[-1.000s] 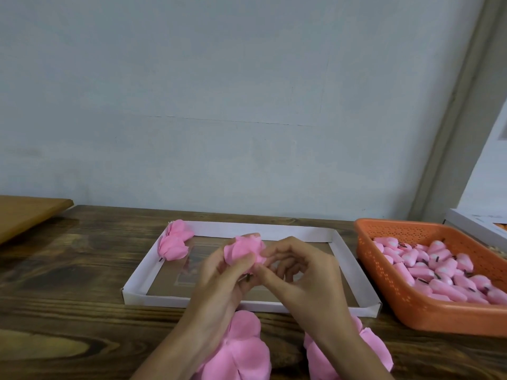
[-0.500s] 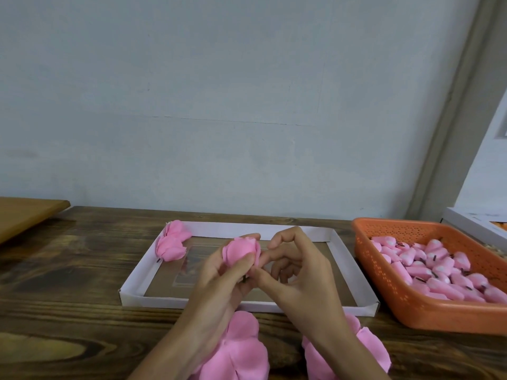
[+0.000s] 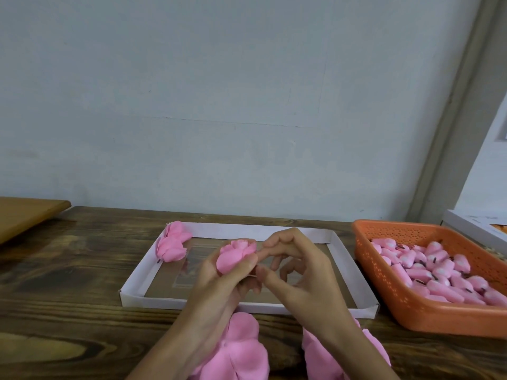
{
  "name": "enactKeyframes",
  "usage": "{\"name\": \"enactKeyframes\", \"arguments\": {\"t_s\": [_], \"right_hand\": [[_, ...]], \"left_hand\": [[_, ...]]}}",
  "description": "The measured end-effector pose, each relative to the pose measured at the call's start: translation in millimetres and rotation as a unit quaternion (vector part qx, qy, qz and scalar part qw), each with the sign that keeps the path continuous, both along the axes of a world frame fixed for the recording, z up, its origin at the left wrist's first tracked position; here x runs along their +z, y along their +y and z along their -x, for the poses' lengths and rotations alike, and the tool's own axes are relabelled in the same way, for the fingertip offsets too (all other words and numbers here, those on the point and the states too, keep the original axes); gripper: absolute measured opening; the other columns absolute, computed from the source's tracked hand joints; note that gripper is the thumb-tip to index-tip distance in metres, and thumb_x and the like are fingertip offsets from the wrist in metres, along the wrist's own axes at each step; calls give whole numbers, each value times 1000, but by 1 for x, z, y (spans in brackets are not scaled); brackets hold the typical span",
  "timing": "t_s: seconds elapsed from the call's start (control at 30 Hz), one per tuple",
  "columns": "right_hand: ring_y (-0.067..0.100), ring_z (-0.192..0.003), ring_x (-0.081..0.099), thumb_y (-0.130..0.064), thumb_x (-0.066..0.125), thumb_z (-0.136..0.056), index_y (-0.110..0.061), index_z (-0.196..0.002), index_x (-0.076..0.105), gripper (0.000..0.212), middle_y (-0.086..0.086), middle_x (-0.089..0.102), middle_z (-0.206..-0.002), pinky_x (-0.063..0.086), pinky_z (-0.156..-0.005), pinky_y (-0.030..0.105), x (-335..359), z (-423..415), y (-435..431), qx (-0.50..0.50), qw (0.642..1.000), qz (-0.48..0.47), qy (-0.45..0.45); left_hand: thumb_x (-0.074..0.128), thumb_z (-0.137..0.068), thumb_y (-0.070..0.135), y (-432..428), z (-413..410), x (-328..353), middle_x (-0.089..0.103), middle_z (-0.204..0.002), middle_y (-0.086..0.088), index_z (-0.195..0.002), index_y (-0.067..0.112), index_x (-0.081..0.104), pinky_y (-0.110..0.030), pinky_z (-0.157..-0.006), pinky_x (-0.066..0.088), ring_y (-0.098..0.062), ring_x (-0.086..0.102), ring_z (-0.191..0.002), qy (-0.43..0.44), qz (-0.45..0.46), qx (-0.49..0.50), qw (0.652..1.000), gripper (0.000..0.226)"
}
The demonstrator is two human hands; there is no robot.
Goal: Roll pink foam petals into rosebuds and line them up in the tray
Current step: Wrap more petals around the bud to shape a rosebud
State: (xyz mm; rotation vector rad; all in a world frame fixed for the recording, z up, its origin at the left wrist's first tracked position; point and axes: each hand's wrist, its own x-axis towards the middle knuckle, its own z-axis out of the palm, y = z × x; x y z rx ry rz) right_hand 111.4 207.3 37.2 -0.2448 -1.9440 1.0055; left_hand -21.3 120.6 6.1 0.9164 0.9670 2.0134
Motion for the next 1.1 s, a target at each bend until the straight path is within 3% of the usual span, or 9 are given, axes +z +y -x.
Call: {"name": "enactKeyframes", "arguments": {"t_s": [0.13, 0.23, 0.3, 0.47, 0.63, 0.87, 0.93, 1.03, 1.1], "right_hand": [[16, -75, 66, -32, 82, -82, -27, -96, 67, 21, -6, 71, -97, 55, -64, 37, 0, 0, -2, -28, 998, 57, 31], [16, -83, 68, -45, 86, -73, -32, -98, 69, 33, -12, 72, -99, 57, -65, 34, -4, 3, -6, -61, 997, 41, -19], [14, -87, 69, -41, 90, -74, -34, -100, 68, 34, -13, 73, -97, 59, -66, 31, -8, 6, -10, -60, 997, 28, -37], [11, -82, 73, -38, 92, -70, -34, -100, 72, 37, -9, 76, -86, 60, -67, 25, -14, 11, -16, -57, 997, 42, -26], [12, -88, 73, -26, 93, -70, -38, -102, 73, 39, -18, 76, -92, 60, -75, 31, -13, 13, -18, -56, 998, 24, -27], [8, -96, 71, -22, 90, -72, -43, -112, 70, 50, -21, 75, -97, 59, -81, 36, -16, 14, -17, -74, 996, 17, -39], [8, -101, 70, -23, 89, -73, -41, -114, 71, 49, -21, 75, -98, 58, -83, 38, -16, 13, -16, -78, 996, 20, -42], [9, -97, 71, -25, 85, -73, -39, -106, 76, 37, -20, 76, -96, 58, -79, 35, -17, 13, -14, -72, 996, 6, -49], [9, -94, 70, -22, 87, -75, -39, -101, 77, 33, -20, 75, -94, 56, -75, 31, -17, 12, -14, -74, 996, 0, -55]], "left_hand": [[91, -72, 38, -2, -1, -1, 67, -79, -13, -99, 18, 75, -28, -62, 52, -21, 61, -70, 25, 18, 70, 997, 37], [87, -79, 36, -2, -1, -3, 74, -85, -2, -104, 24, 73, -25, -62, 55, -16, 68, -72, 109, 39, 123, 986, 31], [86, -82, 29, -1, -1, -4, 77, -93, 3, -104, 31, 73, -25, -64, 60, -14, 76, -84, 154, 55, 148, 975, 25], [86, -82, 19, 4, 3, -10, 76, -96, -1, -107, 28, 71, -42, -70, 65, -26, 76, -92, 195, 52, 172, 964, 31], [86, -78, 31, 7, 4, -14, 74, -100, 4, -118, 31, 64, -40, -69, 64, -27, 76, -94, 188, 38, 175, 966, 46], [85, -69, 42, 11, 3, -15, 69, -99, 16, -124, 42, 56, -31, -70, 62, -15, 75, -94, 187, 32, 160, 969, 62], [86, -69, 27, 13, 3, -17, 69, -100, 15, -120, 46, 57, -33, -72, 61, -15, 74, -94, 176, 40, 144, 973, 62], [79, -78, -13, 15, -2, -15, 63, -120, -15, -118, 47, 60, -34, -74, 61, -25, 74, -98, 142, 35, 96, 984, 75], [69, -81, -23, 14, -4, -12, 56, -125, -25, -123, 44, 60, -30, -70, 60, -26, 74, -94, 104, 39, 72, 991, 80]]}}
